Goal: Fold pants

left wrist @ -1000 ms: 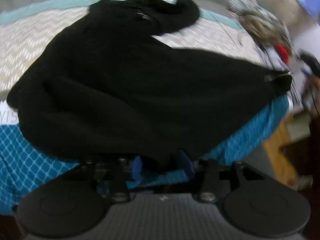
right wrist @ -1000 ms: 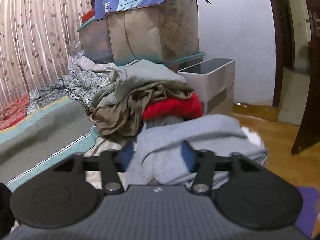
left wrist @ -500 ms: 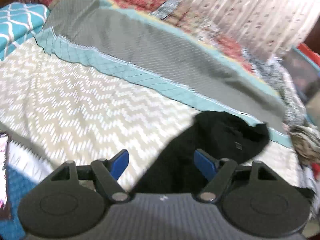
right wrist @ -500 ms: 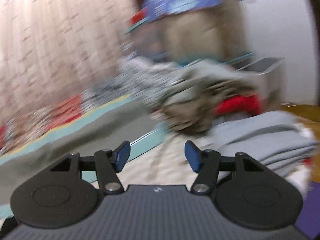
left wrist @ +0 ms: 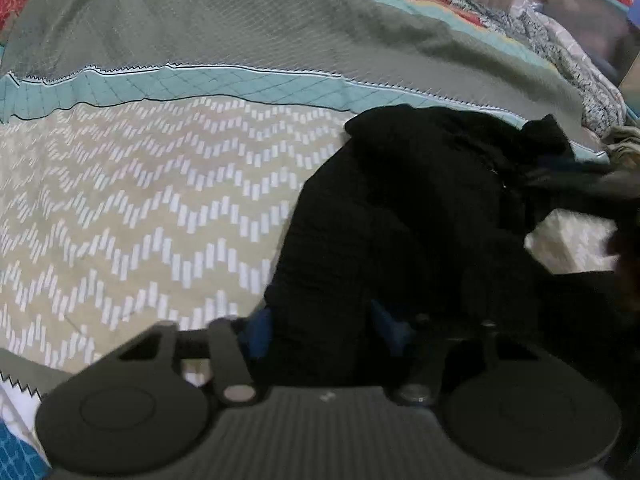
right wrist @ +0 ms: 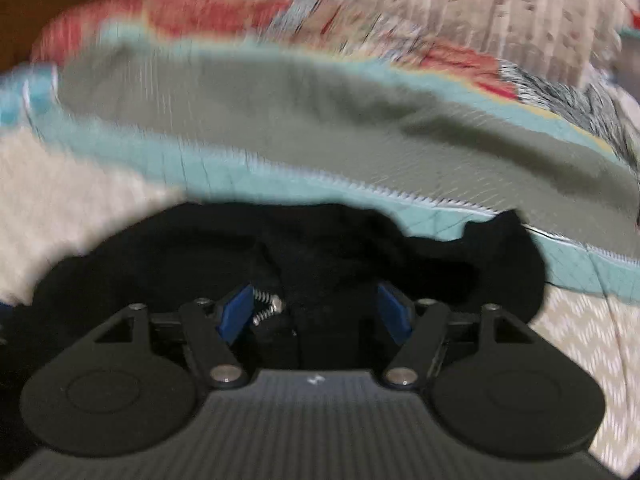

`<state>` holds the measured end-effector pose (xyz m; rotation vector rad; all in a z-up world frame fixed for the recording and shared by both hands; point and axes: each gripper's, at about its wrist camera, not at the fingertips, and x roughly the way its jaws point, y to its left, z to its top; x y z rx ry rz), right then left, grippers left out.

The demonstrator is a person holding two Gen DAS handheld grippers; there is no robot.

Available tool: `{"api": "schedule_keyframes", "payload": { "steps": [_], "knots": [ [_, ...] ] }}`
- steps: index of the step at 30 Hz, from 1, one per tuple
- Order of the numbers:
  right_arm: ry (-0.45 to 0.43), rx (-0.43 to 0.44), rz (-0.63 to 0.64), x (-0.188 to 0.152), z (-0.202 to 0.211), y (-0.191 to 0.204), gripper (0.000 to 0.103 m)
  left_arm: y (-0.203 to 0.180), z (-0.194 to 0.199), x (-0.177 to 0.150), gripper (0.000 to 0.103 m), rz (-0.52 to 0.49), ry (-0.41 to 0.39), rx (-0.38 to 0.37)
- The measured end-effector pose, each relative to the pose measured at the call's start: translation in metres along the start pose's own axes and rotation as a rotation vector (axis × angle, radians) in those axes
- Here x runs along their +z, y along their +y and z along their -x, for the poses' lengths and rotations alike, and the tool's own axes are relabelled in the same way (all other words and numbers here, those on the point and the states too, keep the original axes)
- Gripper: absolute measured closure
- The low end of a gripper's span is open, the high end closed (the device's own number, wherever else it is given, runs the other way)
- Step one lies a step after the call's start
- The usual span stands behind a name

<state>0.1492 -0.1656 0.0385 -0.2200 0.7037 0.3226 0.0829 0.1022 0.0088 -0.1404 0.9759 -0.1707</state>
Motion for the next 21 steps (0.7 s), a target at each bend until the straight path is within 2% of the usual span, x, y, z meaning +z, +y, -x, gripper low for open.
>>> {"api": "schedule_keyframes", "payload": {
  "steps": [1, 2, 3, 6, 9, 11, 13, 15, 16, 18, 20, 21],
  "knots": [
    [0.028, 0.01, -0.005, -0.001, -0.01, -0.001, 0.082, 0.002, 0.004, 0.0, 0.068, 0.024, 0.005, -0.026],
    [0.048, 0.054, -0.051, 0.0, -0.012, -0.008, 0.09, 0.007, 0.01, 0.002, 0.071, 0.049, 0.004, -0.056],
    [0.034, 0.05, -0.091, 0.001, -0.005, -0.018, 0.097, 0.011, 0.019, 0.003, 0.072, 0.07, -0.007, -0.087],
    [-0.086, -0.101, -0.127, -0.001, 0.041, -0.059, 0.097, 0.02, 0.054, -0.001, 0.074, 0.098, -0.079, -0.165],
    [-0.155, -0.289, -0.215, -0.014, 0.094, -0.128, 0.097, 0.029, 0.086, -0.008, 0.083, 0.116, -0.149, -0.287],
    [-0.178, -0.474, -0.248, -0.027, 0.124, -0.168, 0.097, 0.025, 0.109, -0.019, 0.084, 0.072, -0.182, -0.362],
    [-0.185, -0.614, -0.317, -0.043, 0.152, -0.206, 0.097, 0.019, 0.127, -0.031, 0.085, -0.003, -0.201, -0.402],
    [-0.191, -0.714, -0.439, -0.063, 0.175, -0.24, 0.096, 0.01, 0.136, -0.045, 0.085, -0.082, -0.181, -0.449],
    [-0.188, -0.771, -0.498, -0.073, 0.184, -0.252, 0.095, 0.007, 0.136, -0.052, 0.083, -0.111, -0.145, -0.475],
    [-0.145, -0.856, -0.59, -0.094, 0.191, -0.267, 0.091, 0.002, 0.131, -0.061, 0.079, -0.154, -0.086, -0.446],
    [-0.121, -0.886, -0.675, -0.112, 0.195, -0.272, 0.083, 0.004, 0.127, -0.06, 0.07, -0.159, -0.071, -0.353],
    [-0.13, -0.864, -0.705, -0.12, 0.197, -0.269, 0.062, 0.009, 0.126, -0.053, 0.064, -0.132, -0.078, -0.325]
  ]
}}
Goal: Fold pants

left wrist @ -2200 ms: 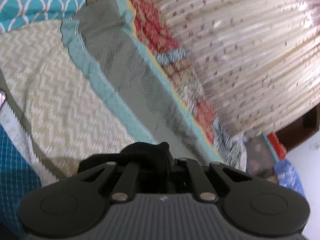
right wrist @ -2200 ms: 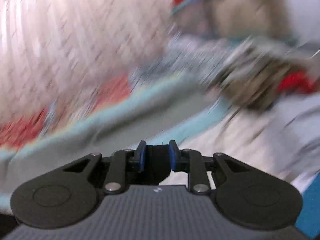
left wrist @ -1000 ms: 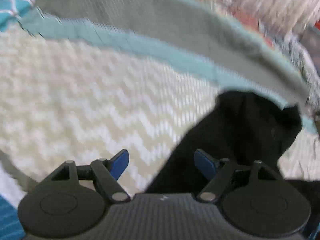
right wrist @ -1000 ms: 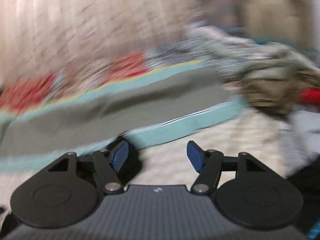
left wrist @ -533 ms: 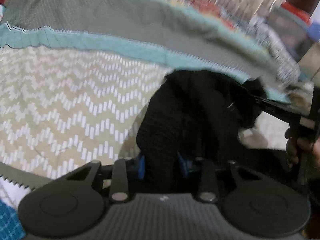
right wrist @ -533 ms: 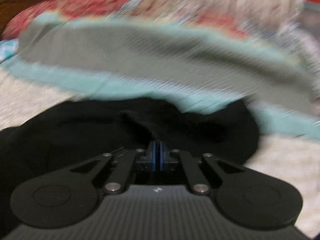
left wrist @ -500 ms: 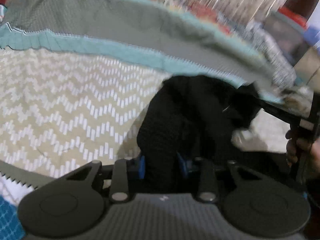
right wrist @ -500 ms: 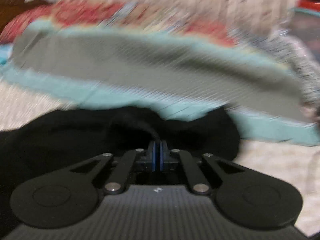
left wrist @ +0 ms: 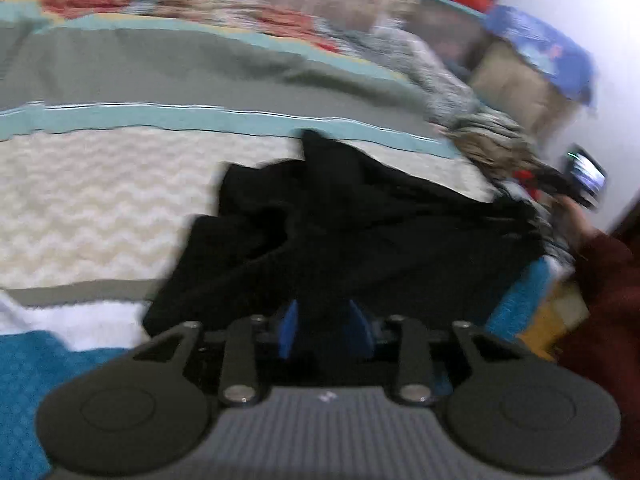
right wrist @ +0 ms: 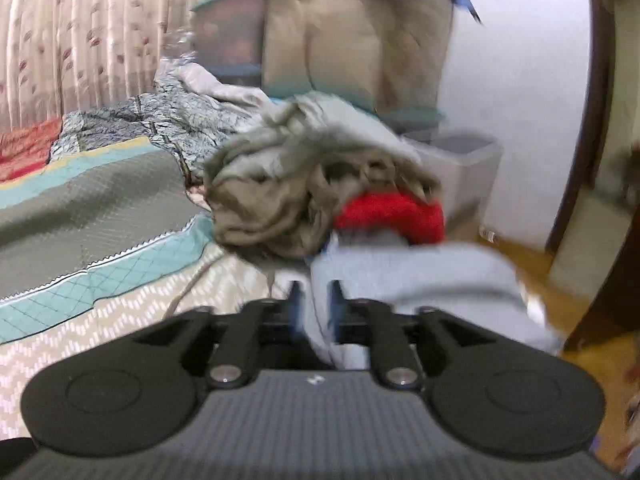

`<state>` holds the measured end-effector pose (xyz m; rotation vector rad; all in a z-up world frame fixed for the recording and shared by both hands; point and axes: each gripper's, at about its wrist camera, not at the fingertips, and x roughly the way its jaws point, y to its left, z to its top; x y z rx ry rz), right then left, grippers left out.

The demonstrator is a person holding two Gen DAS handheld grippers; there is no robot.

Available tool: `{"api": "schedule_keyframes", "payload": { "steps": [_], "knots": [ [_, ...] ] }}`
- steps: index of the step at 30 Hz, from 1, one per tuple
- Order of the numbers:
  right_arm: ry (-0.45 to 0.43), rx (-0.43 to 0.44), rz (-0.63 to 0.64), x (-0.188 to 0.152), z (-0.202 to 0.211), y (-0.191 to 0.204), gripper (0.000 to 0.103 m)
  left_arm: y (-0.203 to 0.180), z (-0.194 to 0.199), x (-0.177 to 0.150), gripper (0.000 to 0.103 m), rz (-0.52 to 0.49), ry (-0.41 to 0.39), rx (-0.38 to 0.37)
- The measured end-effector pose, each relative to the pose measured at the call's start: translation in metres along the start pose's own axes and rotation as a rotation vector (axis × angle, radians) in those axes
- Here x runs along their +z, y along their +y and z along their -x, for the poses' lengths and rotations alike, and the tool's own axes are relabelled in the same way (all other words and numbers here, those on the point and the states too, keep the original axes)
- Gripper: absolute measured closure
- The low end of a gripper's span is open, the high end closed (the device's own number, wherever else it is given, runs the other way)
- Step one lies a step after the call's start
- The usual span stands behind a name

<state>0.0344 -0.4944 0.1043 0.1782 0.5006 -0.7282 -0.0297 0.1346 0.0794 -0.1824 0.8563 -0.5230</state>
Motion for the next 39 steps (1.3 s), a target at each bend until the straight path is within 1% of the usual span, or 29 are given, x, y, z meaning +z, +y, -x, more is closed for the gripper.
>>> {"api": "schedule_keyframes", "payload": {
  "steps": [1, 2, 3, 4, 6, 7, 9, 11, 13, 14, 15, 16, 17, 18, 19, 20, 22, 23, 26, 28, 29, 30, 31, 33, 34, 36, 38, 39],
  "knots": [
    [0.003, 0.019, -0.02, -0.006, 0.004, -0.001, 0.05, 0.008, 0.002, 0.009, 0.051, 0.041, -0.022, 0.026],
    [-0.006, 0.031, -0.028, -0.01, 0.008, 0.0, 0.05, 0.015, 0.004, 0.02, 0.042, 0.082, -0.049, 0.05],
    [-0.016, 0.041, -0.024, -0.016, 0.015, 0.006, 0.05, 0.022, 0.002, 0.035, 0.04, 0.118, -0.073, 0.076],
    [-0.024, 0.058, -0.018, -0.022, 0.022, 0.011, 0.05, 0.027, -0.002, 0.047, 0.037, 0.133, -0.085, 0.093],
    [-0.033, 0.091, -0.016, -0.031, 0.037, 0.015, 0.049, 0.034, -0.022, 0.076, 0.022, 0.127, -0.098, 0.143],
    [-0.033, 0.107, -0.013, -0.032, 0.039, 0.018, 0.047, 0.038, -0.036, 0.088, 0.012, 0.12, -0.094, 0.153],
    [-0.024, 0.132, -0.012, -0.034, 0.035, 0.019, 0.043, 0.043, -0.068, 0.11, 0.01, 0.107, -0.057, 0.125],
    [-0.003, 0.159, -0.007, -0.039, 0.036, 0.022, 0.042, 0.044, -0.112, 0.126, 0.0, 0.069, 0.013, 0.092],
    [0.012, 0.164, 0.002, -0.044, 0.036, 0.026, 0.042, 0.04, -0.152, 0.128, 0.0, 0.028, 0.08, 0.11],
    [0.02, 0.165, 0.005, -0.046, 0.037, 0.027, 0.042, 0.041, -0.171, 0.127, 0.006, 0.018, 0.119, 0.123],
    [0.031, 0.165, 0.005, -0.048, 0.036, 0.028, 0.042, 0.04, -0.185, 0.121, 0.013, 0.007, 0.143, 0.134],
    [0.043, 0.165, 0.005, -0.05, 0.036, 0.029, 0.041, 0.037, -0.197, 0.116, 0.06, -0.011, 0.168, 0.141],
    [0.054, 0.165, 0.004, -0.052, 0.035, 0.03, 0.041, 0.034, -0.203, 0.11, 0.082, -0.027, 0.183, 0.149],
    [0.063, 0.168, 0.006, -0.053, 0.034, 0.032, 0.041, 0.03, -0.199, 0.11, 0.087, -0.03, 0.162, 0.148],
    [0.066, 0.172, 0.014, -0.055, 0.034, 0.035, 0.041, 0.027, -0.19, 0.113, 0.092, -0.03, 0.118, 0.144],
    [0.065, 0.177, 0.033, -0.056, 0.034, 0.039, 0.041, 0.027, -0.176, 0.119, 0.092, -0.034, 0.056, 0.163],
    [0.06, 0.178, 0.075, -0.058, 0.032, 0.05, 0.041, 0.035, -0.142, 0.136, 0.092, -0.025, -0.08, 0.25],
    [0.059, 0.182, 0.08, -0.058, 0.032, 0.054, 0.041, 0.047, -0.123, 0.147, 0.092, 0.006, -0.138, 0.305],
    [0.058, 0.215, 0.059, -0.055, 0.032, 0.065, 0.041, 0.097, -0.074, 0.178, 0.092, 0.142, -0.259, 0.477],
    [0.06, 0.241, 0.067, -0.057, 0.035, 0.074, 0.041, 0.131, -0.058, 0.192, 0.092, 0.254, -0.268, 0.509],
    [0.066, 0.256, 0.08, -0.058, 0.036, 0.079, 0.041, 0.141, -0.059, 0.195, 0.092, 0.278, -0.259, 0.527],
    [0.072, 0.269, 0.092, -0.061, 0.037, 0.083, 0.041, 0.147, -0.063, 0.194, 0.092, 0.277, -0.242, 0.55],
    [0.082, 0.283, 0.106, -0.064, 0.037, 0.085, 0.041, 0.148, -0.073, 0.193, 0.092, 0.254, -0.211, 0.574],
    [0.1, 0.298, 0.134, -0.068, 0.038, 0.086, 0.041, 0.143, -0.085, 0.182, 0.092, 0.215, -0.165, 0.59],
    [0.102, 0.296, 0.146, -0.068, 0.037, 0.083, 0.041, 0.139, -0.091, 0.178, 0.092, 0.203, -0.154, 0.586],
    [0.096, 0.263, 0.154, -0.064, 0.034, 0.072, 0.041, 0.137, -0.088, 0.166, 0.092, 0.199, -0.163, 0.576],
    [0.089, 0.216, 0.121, -0.052, 0.026, 0.052, 0.041, 0.132, -0.082, 0.157, 0.092, 0.198, -0.175, 0.578],
    [0.087, 0.196, 0.092, -0.044, 0.021, 0.041, 0.041, 0.135, -0.081, 0.155, 0.092, 0.203, -0.179, 0.575]
  ]
}}
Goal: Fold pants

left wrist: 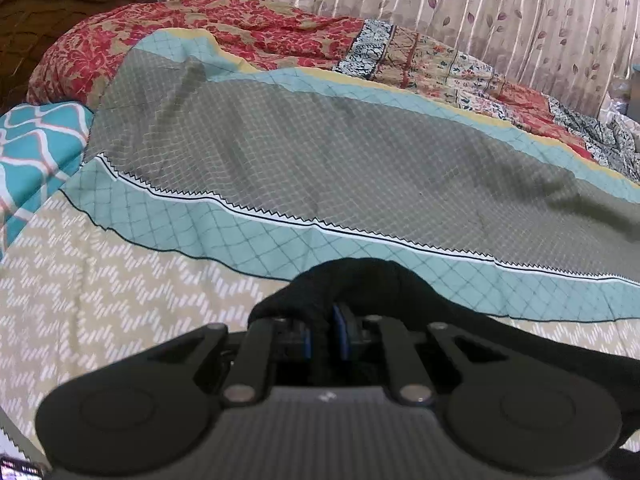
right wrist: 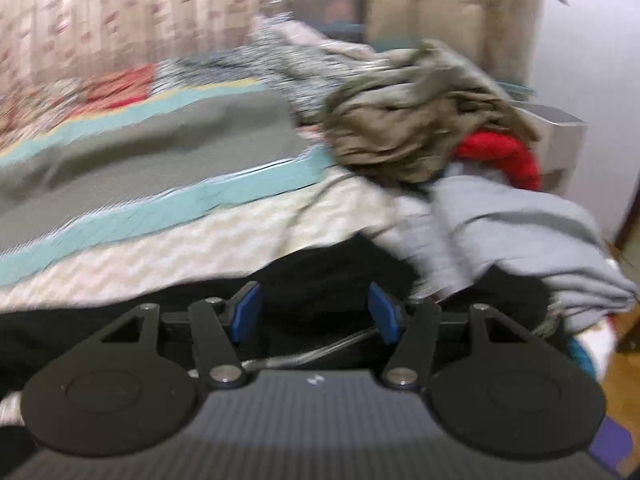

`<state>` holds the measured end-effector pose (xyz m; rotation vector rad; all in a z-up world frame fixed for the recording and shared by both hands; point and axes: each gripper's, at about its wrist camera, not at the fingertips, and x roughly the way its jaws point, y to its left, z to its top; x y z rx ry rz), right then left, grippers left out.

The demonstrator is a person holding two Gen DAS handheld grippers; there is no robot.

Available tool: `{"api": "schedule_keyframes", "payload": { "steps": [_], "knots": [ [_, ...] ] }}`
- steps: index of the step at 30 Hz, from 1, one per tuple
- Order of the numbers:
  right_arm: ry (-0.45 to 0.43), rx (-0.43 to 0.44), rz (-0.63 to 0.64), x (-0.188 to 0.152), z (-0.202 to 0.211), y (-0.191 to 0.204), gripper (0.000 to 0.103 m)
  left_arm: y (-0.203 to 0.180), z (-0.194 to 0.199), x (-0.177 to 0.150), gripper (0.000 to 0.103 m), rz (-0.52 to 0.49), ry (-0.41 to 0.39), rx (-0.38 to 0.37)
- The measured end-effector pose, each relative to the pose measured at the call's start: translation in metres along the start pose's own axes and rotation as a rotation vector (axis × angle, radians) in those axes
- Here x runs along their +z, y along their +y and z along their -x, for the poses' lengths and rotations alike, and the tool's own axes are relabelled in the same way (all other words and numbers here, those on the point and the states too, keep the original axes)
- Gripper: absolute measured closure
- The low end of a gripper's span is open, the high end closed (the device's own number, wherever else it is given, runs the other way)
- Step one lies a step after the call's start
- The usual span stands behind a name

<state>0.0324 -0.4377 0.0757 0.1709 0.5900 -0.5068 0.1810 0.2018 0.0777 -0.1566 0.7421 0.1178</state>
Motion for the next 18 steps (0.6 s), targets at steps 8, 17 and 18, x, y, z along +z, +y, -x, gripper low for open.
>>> {"api": "schedule_keyframes", "payload": {
  "steps": [8, 17, 18],
  "knots": [
    [-0.017, -0.013, -0.151, 0.049, -0.02, -0.073, 0.041, 0.025, 0.037, 0.008, 0.092, 0.108, -0.043, -0.045],
    [0.158, 0.143, -0.107, 0.038, -0.043, -0.047, 0.094, 0.041, 0.094, 0.005, 0.092, 0.201, -0.131, -0.051],
    [0.084, 0.177, -0.167, 0.044, -0.027, -0.052, 0.094, 0.047, 0.104, 0.004, 0.092, 0.23, -0.15, -0.059]
  ]
}}
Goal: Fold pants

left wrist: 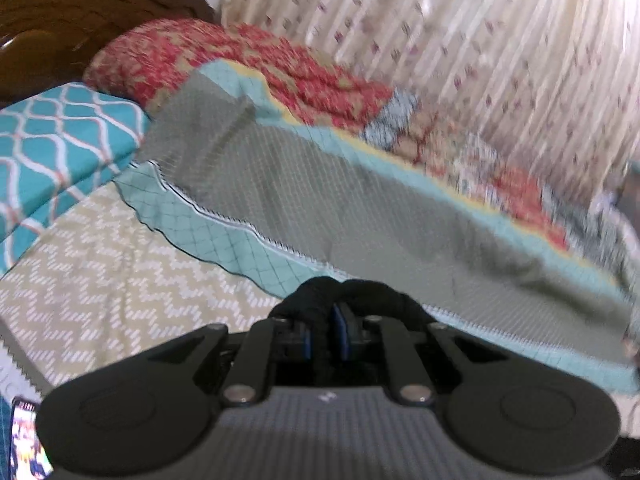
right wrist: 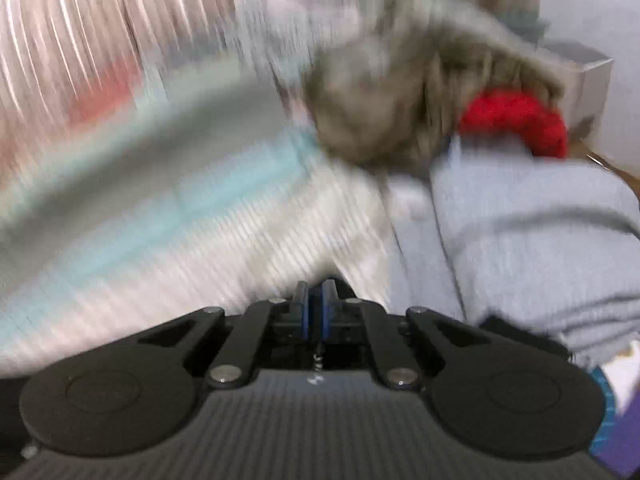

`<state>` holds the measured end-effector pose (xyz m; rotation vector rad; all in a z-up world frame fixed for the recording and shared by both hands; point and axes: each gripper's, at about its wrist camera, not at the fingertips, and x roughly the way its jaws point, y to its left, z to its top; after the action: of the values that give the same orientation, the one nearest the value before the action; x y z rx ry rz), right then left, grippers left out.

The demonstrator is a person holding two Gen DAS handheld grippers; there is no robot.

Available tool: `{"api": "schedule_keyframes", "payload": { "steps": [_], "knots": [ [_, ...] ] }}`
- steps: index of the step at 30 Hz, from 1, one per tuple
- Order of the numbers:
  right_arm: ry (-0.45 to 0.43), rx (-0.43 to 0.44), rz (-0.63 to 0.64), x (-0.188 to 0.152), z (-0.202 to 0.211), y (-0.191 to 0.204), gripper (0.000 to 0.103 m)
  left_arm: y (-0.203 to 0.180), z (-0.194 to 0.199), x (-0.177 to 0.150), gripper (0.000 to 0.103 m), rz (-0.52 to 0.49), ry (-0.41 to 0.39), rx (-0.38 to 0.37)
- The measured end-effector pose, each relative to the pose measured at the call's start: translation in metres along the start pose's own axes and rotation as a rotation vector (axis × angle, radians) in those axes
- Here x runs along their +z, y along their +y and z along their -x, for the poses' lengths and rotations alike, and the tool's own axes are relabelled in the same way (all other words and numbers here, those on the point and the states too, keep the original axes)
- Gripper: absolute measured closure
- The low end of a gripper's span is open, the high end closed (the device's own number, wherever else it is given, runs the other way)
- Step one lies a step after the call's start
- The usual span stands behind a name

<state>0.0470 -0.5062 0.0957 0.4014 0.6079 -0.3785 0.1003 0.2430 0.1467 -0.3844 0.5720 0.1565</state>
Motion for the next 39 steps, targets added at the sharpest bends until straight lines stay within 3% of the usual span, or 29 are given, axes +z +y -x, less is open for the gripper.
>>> {"api": "schedule_keyframes", "payload": {
  "steps": [3, 8, 11, 15, 18, 19, 21, 23, 25, 30, 32, 34, 36, 39],
  "knots": [
    [-0.137, 0.041, -0.131, 0.017, 0.037, -0.008, 0.094, 0.018, 0.028, 0.002, 0.092, 0.08, -0.047, -0.01],
    [-0.281, 0.05, -0.182, 0.036, 0.079, -0.016, 0.095, 0.051, 0.054, -0.005, 0.092, 0.182, -0.045, -0.027],
    [-0.311, 0.068, -0.192, 0.047, 0.089, -0.017, 0.101, 0.07, 0.063, -0.009, 0.092, 0.236, -0.041, -0.036],
    [-0.339, 0.063, -0.143, 0.069, 0.091, -0.011, 0.101, 0.087, 0.068, -0.009, 0.092, 0.286, -0.065, -0.04],
    [-0.278, 0.087, -0.033, 0.079, 0.075, 0.011, 0.1, 0.09, 0.058, -0.011, 0.092, 0.299, -0.037, -0.045],
    [-0.251, 0.087, 0.001, 0.077, 0.072, 0.017, 0.095, 0.088, 0.056, -0.012, 0.092, 0.286, -0.036, -0.035],
    [-0.167, 0.113, 0.059, 0.069, 0.062, 0.024, 0.095, 0.086, 0.053, -0.016, 0.092, 0.275, -0.04, -0.036],
    [-0.096, 0.131, 0.091, 0.055, 0.05, 0.026, 0.076, 0.088, 0.053, -0.018, 0.092, 0.28, -0.039, -0.042],
    [-0.019, 0.132, 0.123, 0.036, 0.034, 0.025, 0.038, 0.091, 0.052, -0.018, 0.092, 0.288, -0.032, -0.044],
    [0.192, 0.121, 0.239, -0.006, -0.006, 0.037, 0.028, 0.096, 0.052, -0.022, 0.092, 0.298, -0.024, -0.045],
    [0.27, 0.108, 0.268, -0.024, -0.02, 0.044, 0.03, 0.097, 0.053, -0.023, 0.092, 0.301, -0.022, -0.042],
    [0.347, 0.105, 0.325, -0.04, -0.03, 0.052, 0.087, 0.098, 0.054, -0.025, 0.092, 0.306, -0.021, -0.04],
    [0.337, 0.083, 0.359, -0.044, -0.027, 0.059, 0.094, 0.1, 0.054, -0.025, 0.092, 0.309, -0.021, -0.035],
    [0.206, 0.082, 0.258, -0.014, -0.009, 0.057, 0.094, 0.105, 0.049, -0.023, 0.092, 0.33, -0.02, -0.033]
  ]
}}
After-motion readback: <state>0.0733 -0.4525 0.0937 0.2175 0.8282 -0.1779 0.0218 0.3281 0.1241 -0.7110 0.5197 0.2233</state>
